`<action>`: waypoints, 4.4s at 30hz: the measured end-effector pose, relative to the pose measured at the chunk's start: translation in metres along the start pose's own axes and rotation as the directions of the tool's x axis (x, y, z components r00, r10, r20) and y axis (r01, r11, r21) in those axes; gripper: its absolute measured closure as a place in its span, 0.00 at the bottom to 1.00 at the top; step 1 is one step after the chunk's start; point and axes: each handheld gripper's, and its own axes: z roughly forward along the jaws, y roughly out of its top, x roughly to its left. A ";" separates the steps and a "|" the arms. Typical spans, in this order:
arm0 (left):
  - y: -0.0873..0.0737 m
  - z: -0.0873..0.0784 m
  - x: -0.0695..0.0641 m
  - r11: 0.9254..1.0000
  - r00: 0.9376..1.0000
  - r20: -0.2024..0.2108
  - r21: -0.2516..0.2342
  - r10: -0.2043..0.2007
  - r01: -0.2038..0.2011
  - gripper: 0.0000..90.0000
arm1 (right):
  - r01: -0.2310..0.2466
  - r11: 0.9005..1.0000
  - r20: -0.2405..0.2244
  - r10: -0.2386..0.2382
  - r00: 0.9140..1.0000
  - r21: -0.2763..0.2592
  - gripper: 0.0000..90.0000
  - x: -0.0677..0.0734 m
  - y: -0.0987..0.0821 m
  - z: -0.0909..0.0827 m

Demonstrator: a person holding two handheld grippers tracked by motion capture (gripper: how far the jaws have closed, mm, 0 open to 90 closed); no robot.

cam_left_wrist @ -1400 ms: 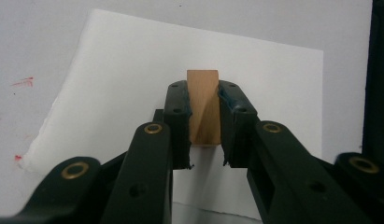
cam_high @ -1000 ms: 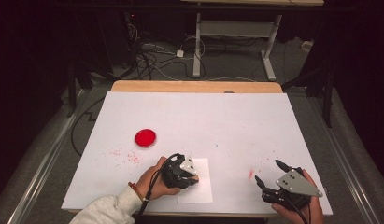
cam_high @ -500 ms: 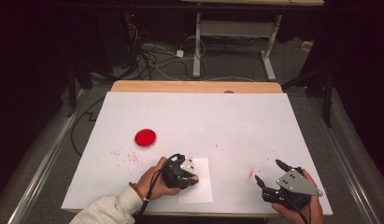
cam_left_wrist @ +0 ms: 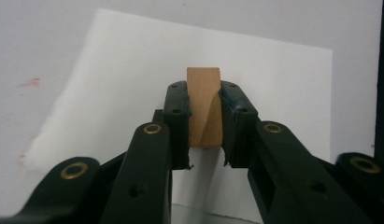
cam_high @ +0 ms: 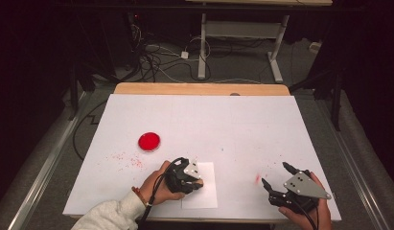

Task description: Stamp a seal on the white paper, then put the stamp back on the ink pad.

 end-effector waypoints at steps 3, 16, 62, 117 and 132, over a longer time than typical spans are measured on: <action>0.003 -0.018 0.000 0.998 1.000 -0.019 -0.065 -0.007 0.006 0.82 | -0.008 1.000 0.001 0.008 1.000 -0.002 0.23 -0.002 -0.001 0.000; -0.006 -0.049 0.011 0.991 0.991 -0.119 -0.125 -0.061 0.046 0.82 | 0.007 1.000 -0.008 -0.007 1.000 -0.011 0.23 -0.001 0.002 0.001; -0.082 -0.103 0.102 0.918 0.860 -0.325 -0.201 -0.392 0.342 0.81 | 0.023 1.000 -0.019 -0.024 1.000 -0.004 0.23 0.001 -0.001 -0.001; -0.095 -0.077 0.123 0.876 0.807 -0.340 -0.200 -0.482 0.439 0.63 | 0.045 0.999 0.000 -0.045 0.999 -0.001 0.23 0.003 0.000 -0.003; -0.085 -0.092 0.106 0.886 0.791 -0.422 -0.346 -0.442 0.310 0.44 | 0.046 0.999 0.000 -0.046 0.999 -0.006 0.23 0.003 0.001 -0.003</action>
